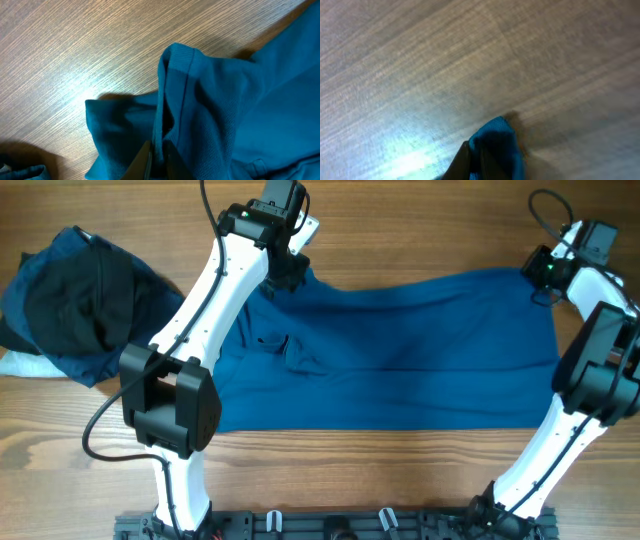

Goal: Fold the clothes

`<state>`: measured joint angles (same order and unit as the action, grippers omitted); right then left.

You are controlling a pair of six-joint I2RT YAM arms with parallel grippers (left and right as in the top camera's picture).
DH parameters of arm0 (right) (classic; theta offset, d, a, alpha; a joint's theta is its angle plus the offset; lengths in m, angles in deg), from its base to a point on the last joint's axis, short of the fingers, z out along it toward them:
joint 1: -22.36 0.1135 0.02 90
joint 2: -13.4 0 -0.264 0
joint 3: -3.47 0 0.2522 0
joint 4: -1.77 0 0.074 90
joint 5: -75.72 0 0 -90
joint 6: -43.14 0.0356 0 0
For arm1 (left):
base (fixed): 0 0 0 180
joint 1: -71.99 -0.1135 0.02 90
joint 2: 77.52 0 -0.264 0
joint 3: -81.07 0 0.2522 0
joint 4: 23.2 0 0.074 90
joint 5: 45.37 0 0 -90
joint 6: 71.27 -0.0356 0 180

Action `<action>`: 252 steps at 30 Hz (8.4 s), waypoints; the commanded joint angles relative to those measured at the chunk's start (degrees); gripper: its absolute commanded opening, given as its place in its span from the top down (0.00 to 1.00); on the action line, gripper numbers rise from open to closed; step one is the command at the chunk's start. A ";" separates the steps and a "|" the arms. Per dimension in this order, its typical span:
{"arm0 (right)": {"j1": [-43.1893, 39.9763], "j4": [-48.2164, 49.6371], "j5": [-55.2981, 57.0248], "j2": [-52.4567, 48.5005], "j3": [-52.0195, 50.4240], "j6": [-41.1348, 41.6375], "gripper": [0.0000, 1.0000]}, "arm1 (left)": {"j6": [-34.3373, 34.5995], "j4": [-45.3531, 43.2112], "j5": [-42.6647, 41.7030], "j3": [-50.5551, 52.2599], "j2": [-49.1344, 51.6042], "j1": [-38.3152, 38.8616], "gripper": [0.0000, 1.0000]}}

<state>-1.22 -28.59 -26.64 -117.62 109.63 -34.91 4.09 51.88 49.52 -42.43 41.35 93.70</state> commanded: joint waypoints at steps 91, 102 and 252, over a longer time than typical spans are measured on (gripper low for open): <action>-6.23 -32.48 -3.23 13.51 0.37 -6.71 0.96 | 6.67 23.17 -4.46 -0.96 -1.55 -2.89 0.93; -12.17 -42.93 3.32 13.51 0.37 -1.46 0.96 | 9.40 30.73 -5.53 1.42 -1.55 -2.89 0.95; 40.44 -26.49 -17.49 27.41 -31.36 -4.28 0.96 | 10.62 21.68 -9.79 0.76 -28.92 -8.55 0.05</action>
<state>38.39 -52.89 -27.87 -88.31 78.64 -30.39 14.78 73.65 40.23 -41.31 12.43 85.35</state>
